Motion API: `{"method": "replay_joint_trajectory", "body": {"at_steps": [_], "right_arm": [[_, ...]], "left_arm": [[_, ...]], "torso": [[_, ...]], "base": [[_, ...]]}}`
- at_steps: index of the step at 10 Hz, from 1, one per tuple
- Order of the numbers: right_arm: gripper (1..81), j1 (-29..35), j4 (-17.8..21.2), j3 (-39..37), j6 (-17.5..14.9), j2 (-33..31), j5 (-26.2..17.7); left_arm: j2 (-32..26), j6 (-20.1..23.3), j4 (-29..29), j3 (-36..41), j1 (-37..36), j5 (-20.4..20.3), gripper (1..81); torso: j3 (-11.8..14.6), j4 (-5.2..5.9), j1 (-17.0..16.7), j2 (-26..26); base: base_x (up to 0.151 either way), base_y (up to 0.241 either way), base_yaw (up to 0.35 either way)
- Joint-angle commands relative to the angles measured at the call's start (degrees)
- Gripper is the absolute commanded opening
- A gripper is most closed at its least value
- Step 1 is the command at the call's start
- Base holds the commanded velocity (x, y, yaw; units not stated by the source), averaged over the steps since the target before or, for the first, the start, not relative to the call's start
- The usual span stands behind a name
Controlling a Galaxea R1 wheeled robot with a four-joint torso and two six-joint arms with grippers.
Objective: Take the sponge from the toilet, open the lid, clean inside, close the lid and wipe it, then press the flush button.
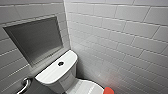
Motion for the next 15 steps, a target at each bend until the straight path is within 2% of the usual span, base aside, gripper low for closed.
{"method": "replay_joint_trajectory", "body": {"at_steps": [1,3,7,8,9,10,11,13,15], "right_arm": [[81.1,7.6,0.2,2.9,-0.2,-2.2,-0.9],[81.1,8.3,0.1,5.7,-0.4,-2.9,-0.3],[81.1,6.9,0.2,3.3,0.0,-0.2,0.8],[81.1,6.9,0.2,2.9,0.0,0.1,0.9],[81.1,6.9,0.2,3.0,0.0,0.2,2.2],[81.1,7.2,0.1,2.9,0.0,0.2,3.2],[81.1,7.4,0.1,2.8,0.0,0.1,3.2],[81.1,8.0,0.1,2.5,0.0,0.0,3.3],[81.1,8.9,0.1,0.6,0.1,-0.2,3.6]], "left_arm": [[-0.1,0.5,-0.1,0.0,0.2,4.2,81.1],[-0.1,0.4,-0.2,0.0,0.2,4.2,81.1],[-0.2,0.4,-0.2,0.0,0.3,4.2,81.1],[-0.2,0.4,-0.2,0.0,0.4,4.2,81.1],[-0.3,0.4,-0.2,0.0,0.4,4.2,81.1],[-0.3,0.4,-0.2,0.0,0.4,4.2,81.1],[-0.4,0.4,-0.3,0.0,0.5,4.2,81.1],[-0.6,0.5,-0.3,0.0,0.8,4.2,81.1],[-0.7,0.4,-0.4,0.0,1.4,4.2,81.1]], "torso": [[0.0,0.00,0.0,0.0],[0.0,0.00,0.0,0.0],[0.0,0.00,0.0,0.0],[-1.4,0.00,0.0,0.0],[-5.1,0.00,0.0,0.0],[-4.4,0.00,0.0,0.0],[-1.9,0.00,0.0,0.0],[-3.4,0.00,0.0,0.0],[-3.5,0.00,0.0,0.0]], "base": [[0.000,0.000,0.000],[0.000,0.000,0.000],[0.000,0.000,0.000],[0.000,0.000,0.000],[0.000,0.000,0.000],[0.000,0.000,0.000],[0.000,0.000,0.000],[0.000,0.000,0.000],[0.000,0.000,0.000]]}}
